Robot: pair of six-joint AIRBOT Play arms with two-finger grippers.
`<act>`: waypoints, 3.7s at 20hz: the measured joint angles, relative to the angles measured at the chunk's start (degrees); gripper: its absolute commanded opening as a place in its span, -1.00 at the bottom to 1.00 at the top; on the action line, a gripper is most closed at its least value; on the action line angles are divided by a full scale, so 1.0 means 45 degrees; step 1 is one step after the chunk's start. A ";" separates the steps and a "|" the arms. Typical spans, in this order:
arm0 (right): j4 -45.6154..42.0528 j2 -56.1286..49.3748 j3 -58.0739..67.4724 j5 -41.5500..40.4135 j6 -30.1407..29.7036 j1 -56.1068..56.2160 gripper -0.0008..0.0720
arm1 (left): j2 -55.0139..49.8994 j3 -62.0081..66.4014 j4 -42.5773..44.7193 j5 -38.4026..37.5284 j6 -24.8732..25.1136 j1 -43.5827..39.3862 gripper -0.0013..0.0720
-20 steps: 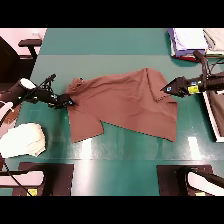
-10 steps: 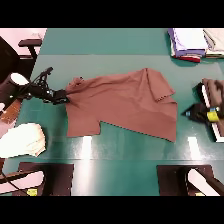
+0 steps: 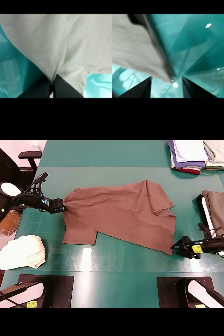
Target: Fold the shirts.
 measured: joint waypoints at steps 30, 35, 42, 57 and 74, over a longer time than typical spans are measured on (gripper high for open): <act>0.0743 0.1996 2.0818 0.2273 0.1632 -0.1088 -0.94 | 0.5974 1.2682 0.0845 -0.0078 -0.2385 0.0000 -0.89; -0.0330 0.0398 1.7733 0.2764 0.1812 0.0806 -0.94 | 0.4065 1.0117 0.0695 -0.1783 -0.2691 -0.0117 -0.88; -0.2565 -0.4551 1.5436 0.2166 0.1870 0.3925 -0.94 | -0.0719 0.6878 0.1379 -0.1773 -0.2317 -0.0928 -0.88; -0.2943 -0.8344 1.6611 0.0709 0.1146 0.4396 -0.94 | -0.4163 0.6135 0.2404 -0.0835 -0.1282 -0.0996 -0.88; -0.2846 -0.4226 1.0661 0.0724 0.0792 0.4410 0.46 | 0.0029 0.0777 0.3871 -0.1661 -0.2618 -0.0996 0.50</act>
